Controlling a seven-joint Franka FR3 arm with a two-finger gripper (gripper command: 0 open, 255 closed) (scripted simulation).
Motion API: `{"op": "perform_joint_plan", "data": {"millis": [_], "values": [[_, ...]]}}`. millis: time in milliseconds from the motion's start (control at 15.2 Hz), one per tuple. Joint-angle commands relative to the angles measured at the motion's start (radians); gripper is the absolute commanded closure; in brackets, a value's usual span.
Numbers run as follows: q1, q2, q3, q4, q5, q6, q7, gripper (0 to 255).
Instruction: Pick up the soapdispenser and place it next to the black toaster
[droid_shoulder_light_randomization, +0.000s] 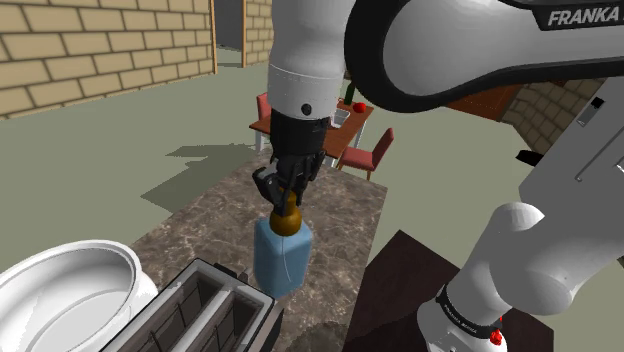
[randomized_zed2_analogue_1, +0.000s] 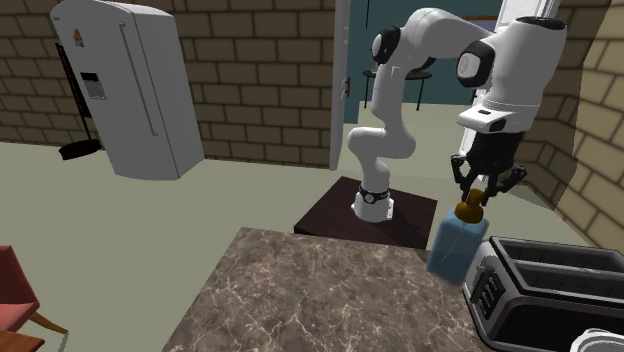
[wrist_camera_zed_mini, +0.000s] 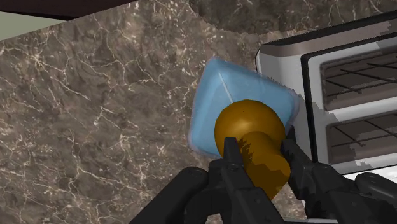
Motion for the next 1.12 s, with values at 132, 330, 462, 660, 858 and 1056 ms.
{"op": "perform_joint_plan", "data": {"millis": [132,330,462,660,858,1056], "values": [[0.003,0.004,0.008,-0.050,0.003,0.054,0.002,255],[0.004,0.009,0.013,-0.085,0.004,0.095,0.003,255],[0.005,0.014,0.016,-0.108,0.004,0.122,0.004,255],[0.005,0.023,0.022,-0.141,0.004,0.164,0.006,255],[0.006,0.034,0.029,-0.172,0.002,0.206,0.008,255],[0.005,0.048,0.035,-0.201,0.000,0.248,0.012,255]]}}
